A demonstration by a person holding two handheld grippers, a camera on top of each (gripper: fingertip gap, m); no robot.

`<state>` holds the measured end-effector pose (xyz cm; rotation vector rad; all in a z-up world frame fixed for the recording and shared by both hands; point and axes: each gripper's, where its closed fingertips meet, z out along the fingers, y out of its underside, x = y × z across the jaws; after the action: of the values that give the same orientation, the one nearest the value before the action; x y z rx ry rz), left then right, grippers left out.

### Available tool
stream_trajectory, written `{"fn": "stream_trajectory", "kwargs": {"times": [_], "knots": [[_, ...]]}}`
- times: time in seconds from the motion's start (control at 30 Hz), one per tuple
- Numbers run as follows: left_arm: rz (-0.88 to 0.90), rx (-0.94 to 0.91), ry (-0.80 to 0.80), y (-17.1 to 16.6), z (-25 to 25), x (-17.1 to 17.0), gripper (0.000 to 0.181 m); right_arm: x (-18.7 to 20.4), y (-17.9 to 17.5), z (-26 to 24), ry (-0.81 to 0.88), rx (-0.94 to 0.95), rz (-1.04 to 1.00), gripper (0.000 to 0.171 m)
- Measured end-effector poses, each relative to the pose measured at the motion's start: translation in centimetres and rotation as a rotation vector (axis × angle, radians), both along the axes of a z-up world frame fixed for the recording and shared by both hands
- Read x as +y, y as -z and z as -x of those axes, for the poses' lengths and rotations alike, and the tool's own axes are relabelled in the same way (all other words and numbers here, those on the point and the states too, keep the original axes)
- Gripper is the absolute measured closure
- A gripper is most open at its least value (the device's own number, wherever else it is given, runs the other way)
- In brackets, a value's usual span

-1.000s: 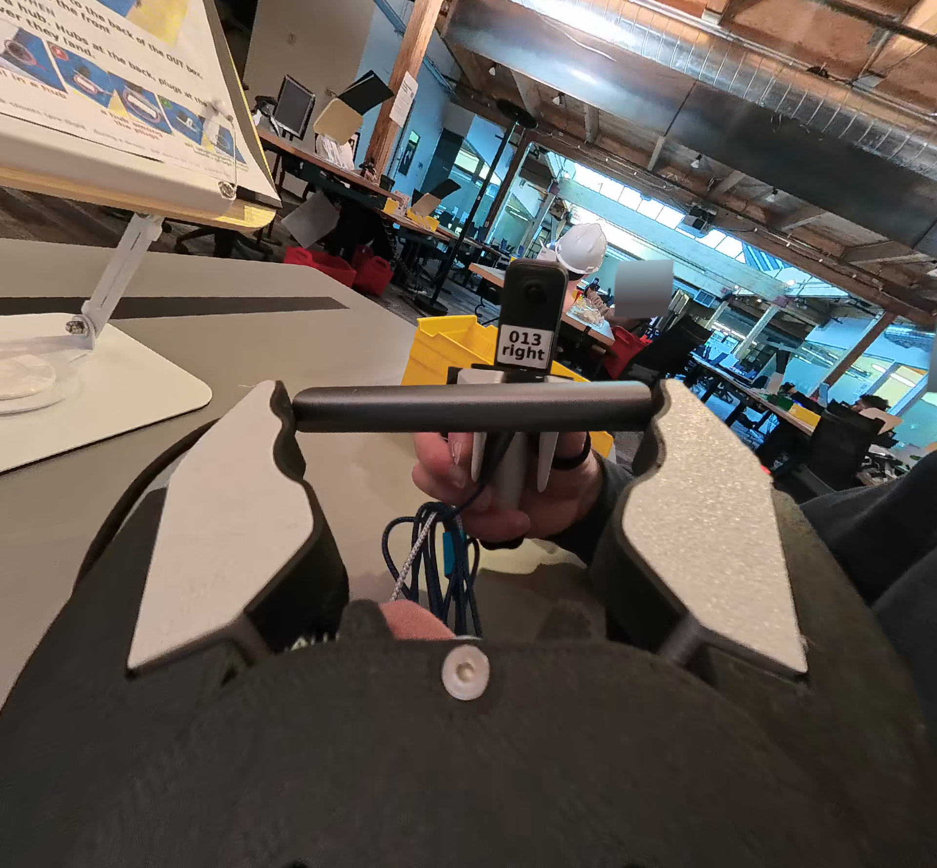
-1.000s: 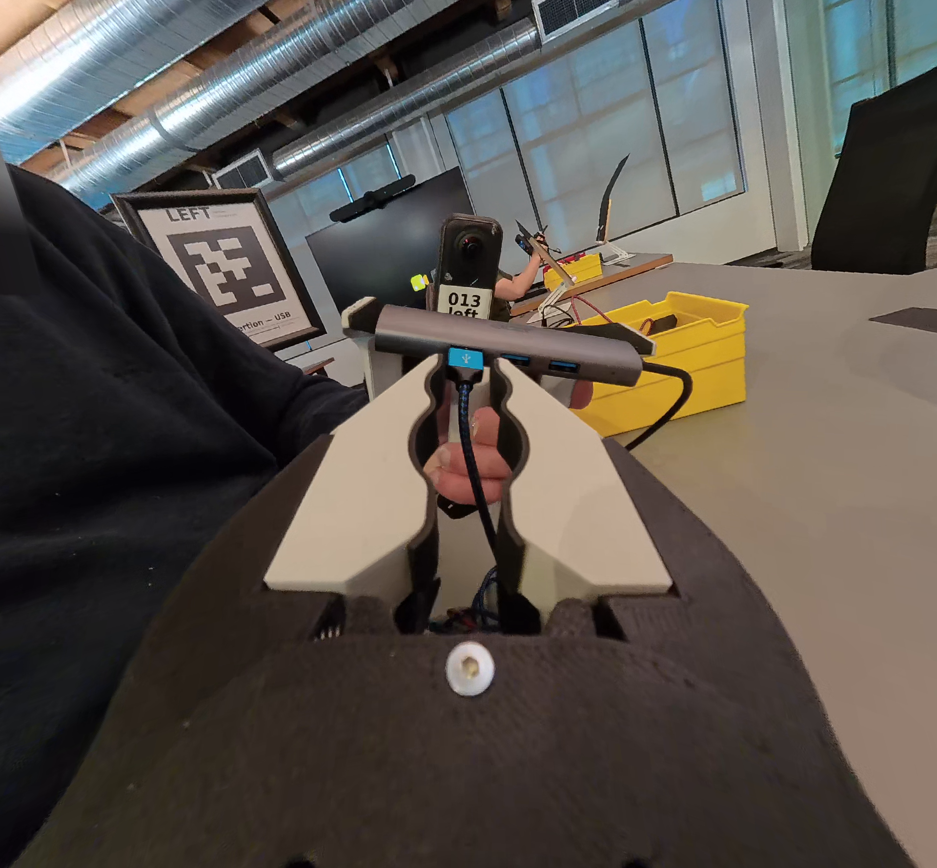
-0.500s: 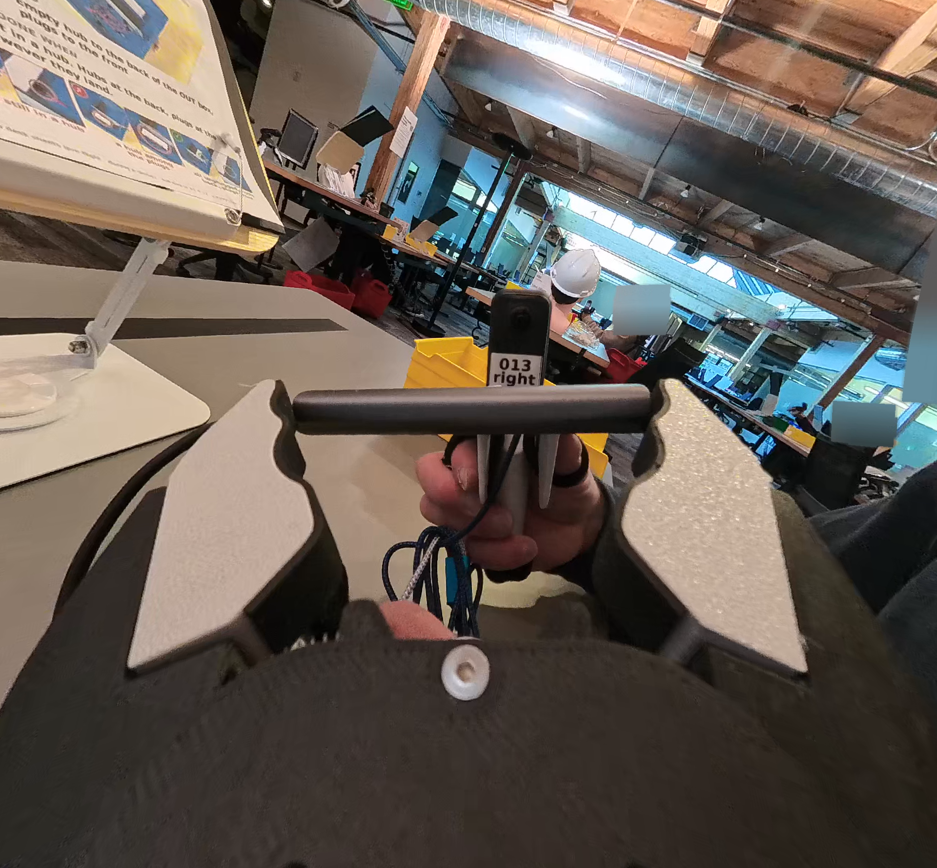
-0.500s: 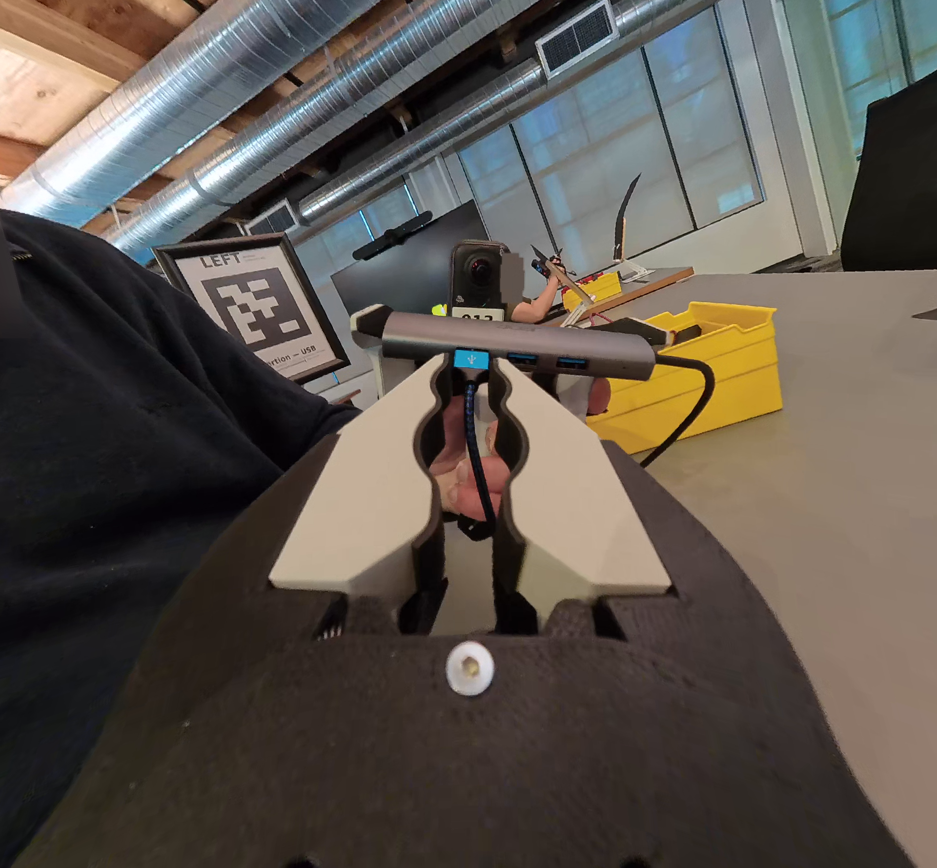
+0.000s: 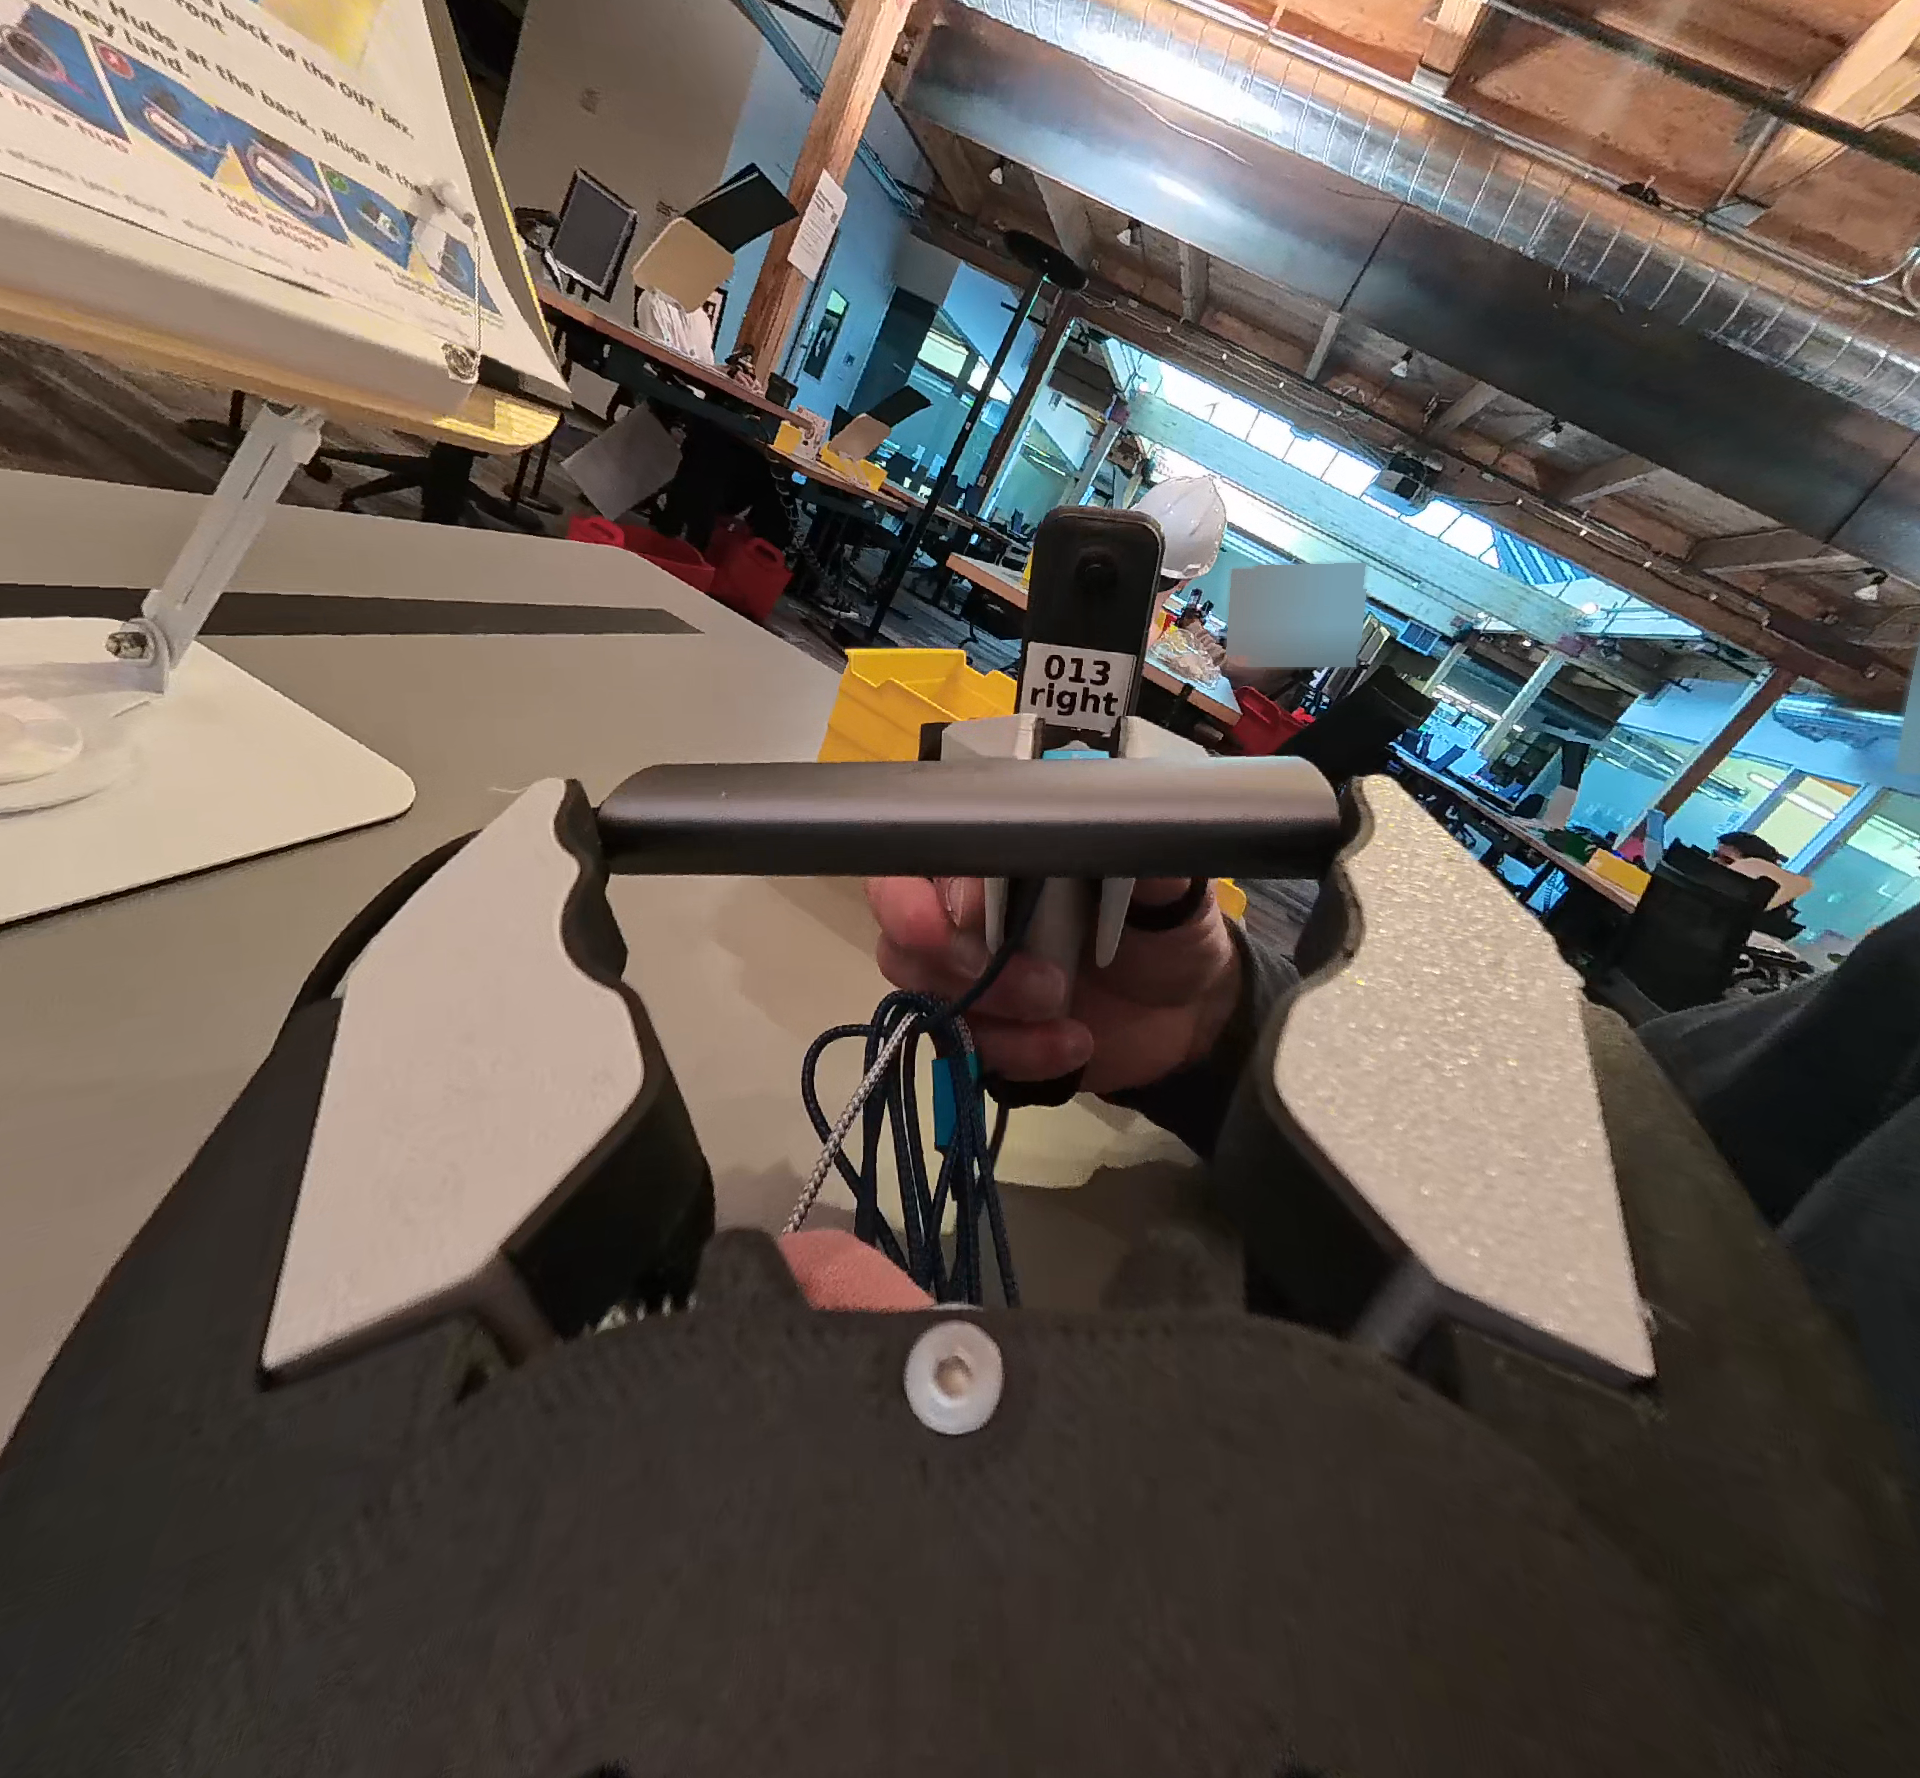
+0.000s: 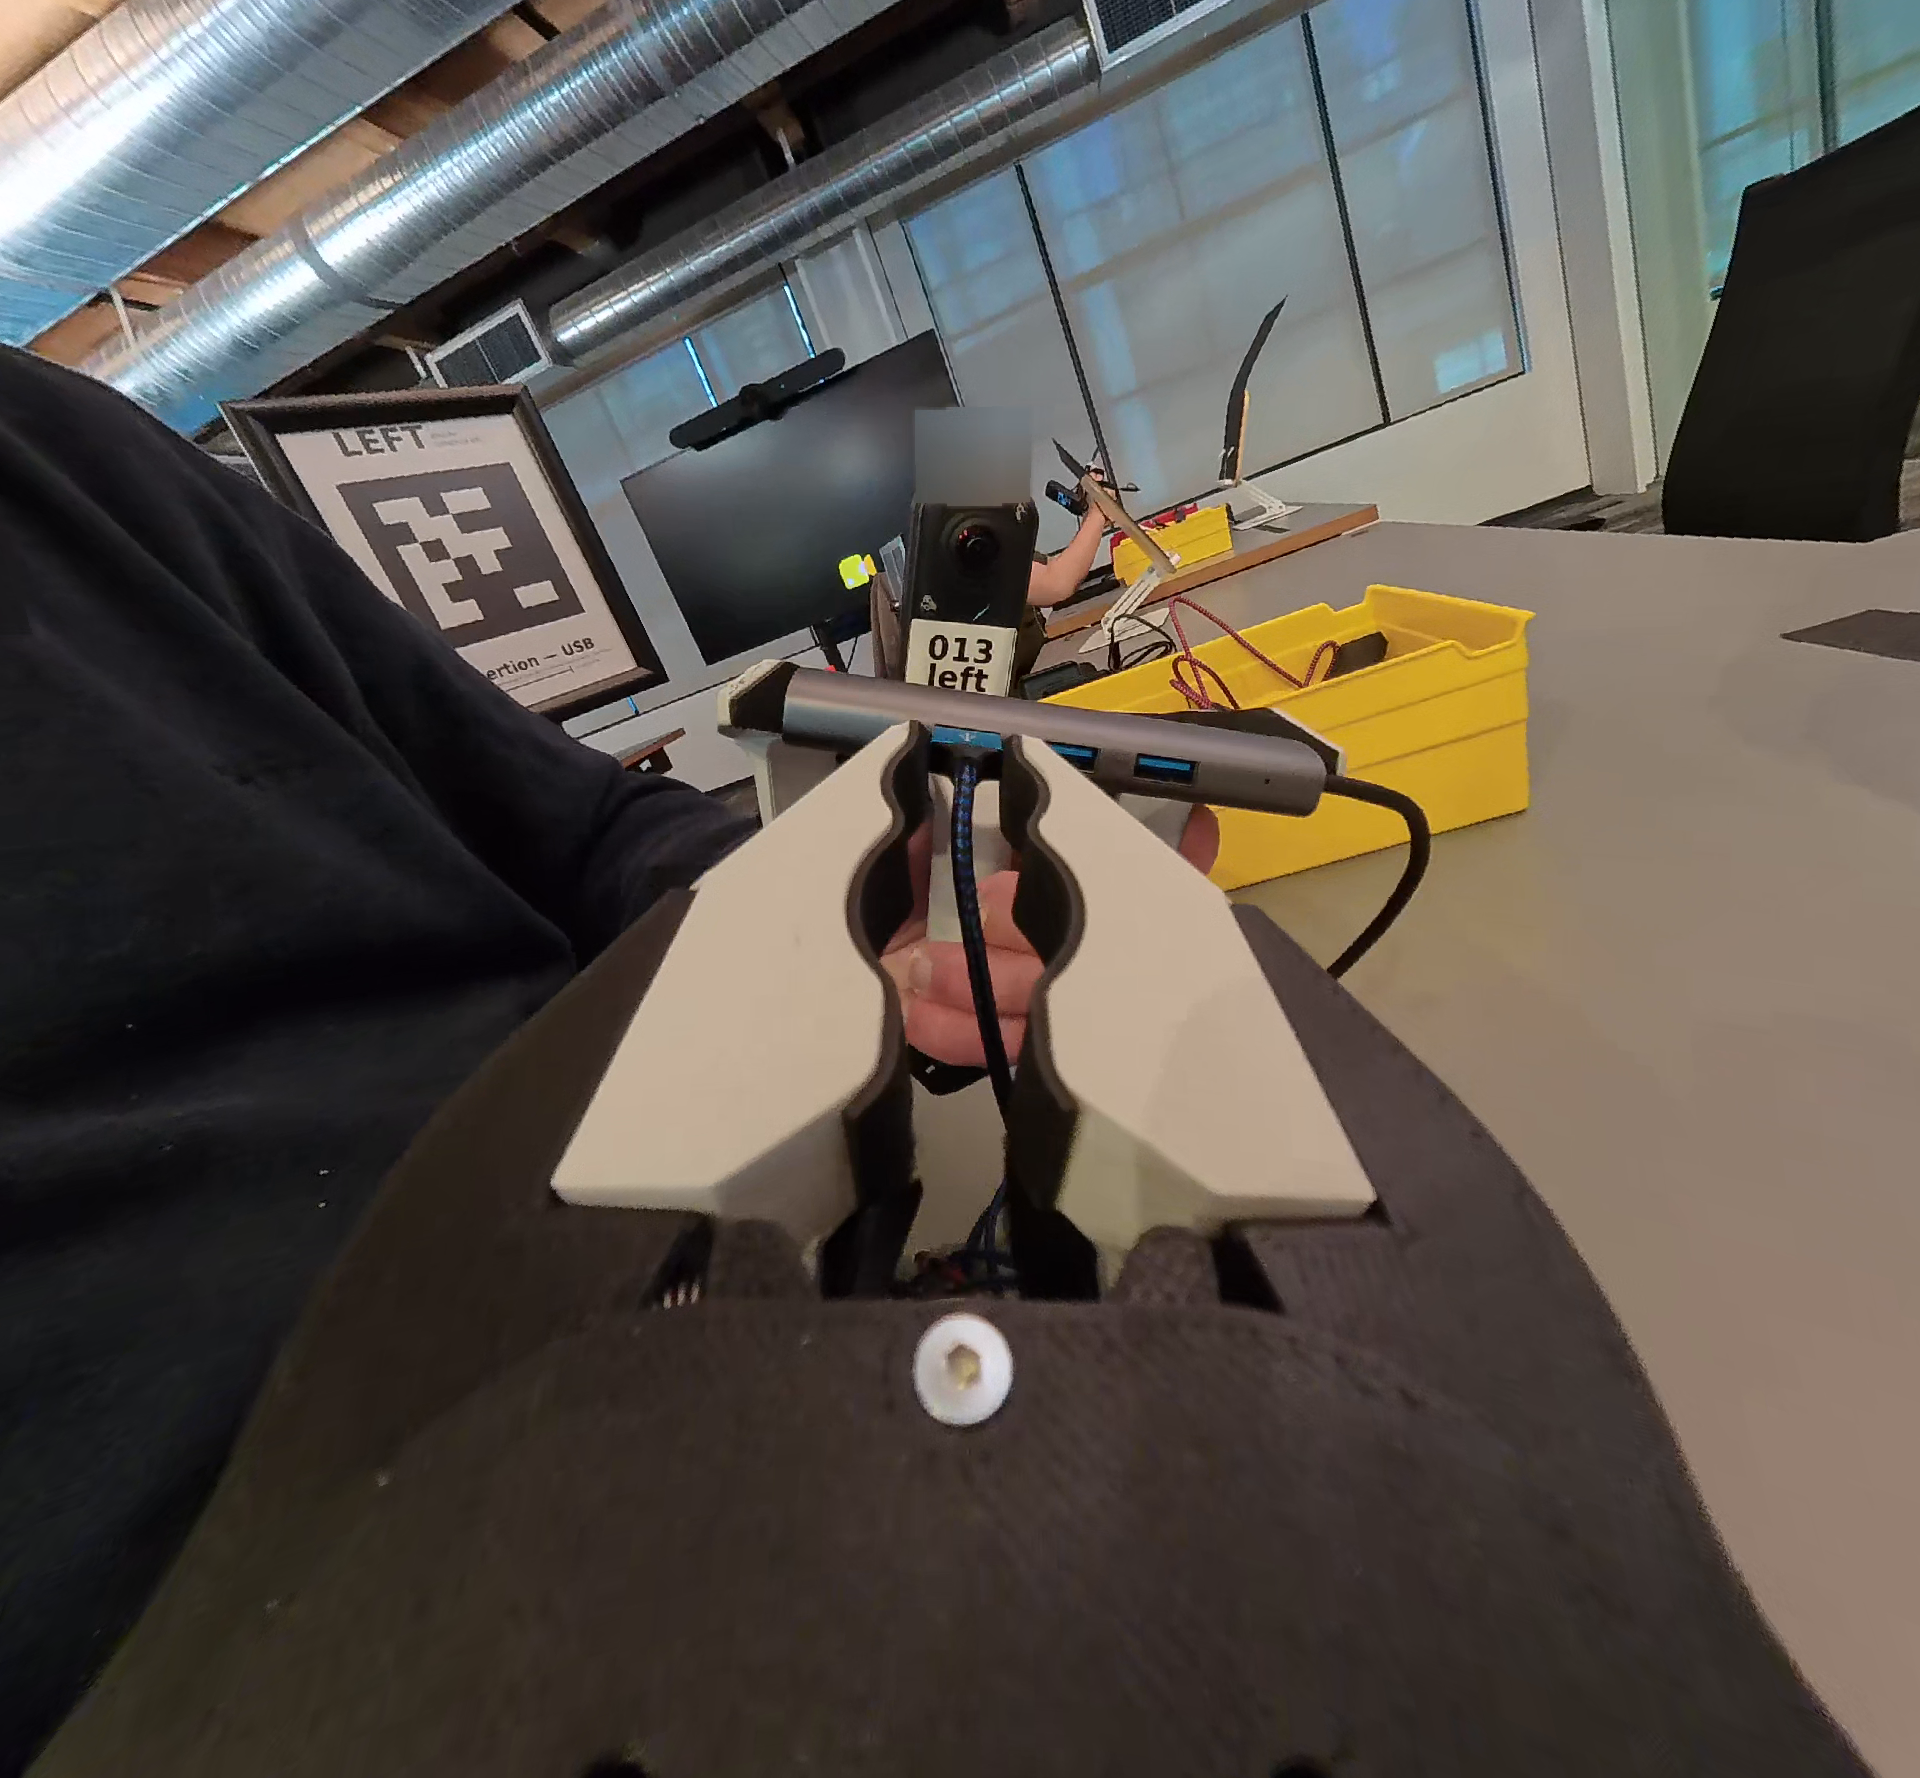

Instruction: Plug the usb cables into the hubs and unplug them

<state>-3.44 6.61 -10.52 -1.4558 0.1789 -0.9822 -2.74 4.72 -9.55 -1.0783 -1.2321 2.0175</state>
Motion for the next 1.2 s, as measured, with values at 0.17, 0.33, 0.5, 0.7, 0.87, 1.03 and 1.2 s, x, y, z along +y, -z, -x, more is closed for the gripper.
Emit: {"fn": "stream_trajectory", "kwargs": {"times": [0.17, 0.33, 0.5, 0.7, 0.87, 1.03, 1.2], "knots": [[0.000, 0.015, 0.001, 0.0, -0.1, -0.1, 0.055, -0.2, 0.1, -0.2, -0.016, -0.010, -0.012, 0.160], [-0.006, 0.032, 0.004, -0.2, -0.4, -0.3, 0.055, -0.3, -0.1, -0.5, -0.027, -0.006, -0.020, 0.160], [-0.029, 0.125, 0.017, -0.6, -0.6, -0.5, 0.055, -0.6, -0.1, -0.8, -0.053, -0.001, -0.034, 0.160], [-0.025, 0.151, 0.028, -0.9, -0.9, -0.6, 0.055, -0.7, -0.3, -1.1, -0.056, 0.007, -0.059, 0.160], [-0.034, 0.175, 0.047, -1.1, -1.7, -0.9, 0.056, -1.0, -0.3, -1.9, -0.065, 0.011, -0.079, 0.160], [-0.052, 0.062, 0.001, -3.0, 0.7, -0.9, 0.055, 1.6, -1.3, -3.7, 0.005, 0.071, -0.003, 0.160], [-0.098, 0.232, 0.015, -3.1, -0.2, -1.7, 0.055, 1.9, -1.1, -3.8, 0.068, 0.030, -0.100, 0.160]]}}
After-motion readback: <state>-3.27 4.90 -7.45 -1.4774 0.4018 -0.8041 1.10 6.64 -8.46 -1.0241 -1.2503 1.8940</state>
